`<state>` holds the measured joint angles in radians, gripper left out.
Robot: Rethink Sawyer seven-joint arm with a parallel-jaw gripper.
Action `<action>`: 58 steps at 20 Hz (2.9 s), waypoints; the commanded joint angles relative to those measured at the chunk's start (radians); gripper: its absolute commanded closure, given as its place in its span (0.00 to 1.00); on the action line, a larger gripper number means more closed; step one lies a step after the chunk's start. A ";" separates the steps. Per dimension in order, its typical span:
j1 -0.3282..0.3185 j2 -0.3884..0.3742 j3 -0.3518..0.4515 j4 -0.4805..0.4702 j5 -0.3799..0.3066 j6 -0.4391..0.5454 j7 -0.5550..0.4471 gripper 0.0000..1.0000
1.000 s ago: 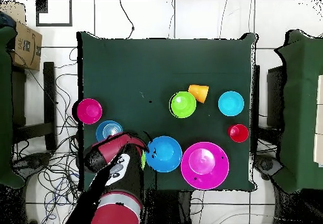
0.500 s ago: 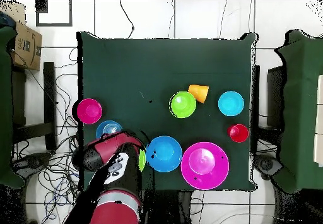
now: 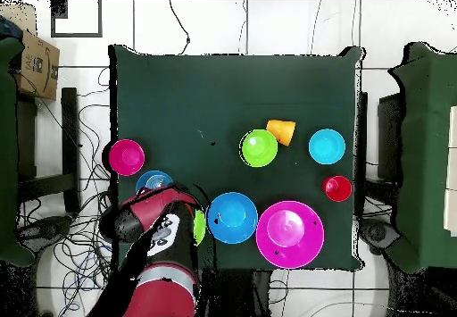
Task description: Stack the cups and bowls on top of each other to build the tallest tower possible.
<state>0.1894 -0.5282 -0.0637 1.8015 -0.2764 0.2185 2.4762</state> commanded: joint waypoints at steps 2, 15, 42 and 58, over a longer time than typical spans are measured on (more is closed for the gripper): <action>0.014 0.113 0.060 -0.062 0.022 -0.105 0.092 0.00; 0.008 0.224 0.011 -0.144 0.009 -0.167 0.059 0.00; 0.021 0.222 -0.042 -0.167 0.016 -0.074 0.045 1.00; -0.259 -0.291 0.112 0.012 0.057 0.269 -0.150 1.00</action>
<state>0.0743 -0.5700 -0.0924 1.7448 -0.2735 0.2237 2.4762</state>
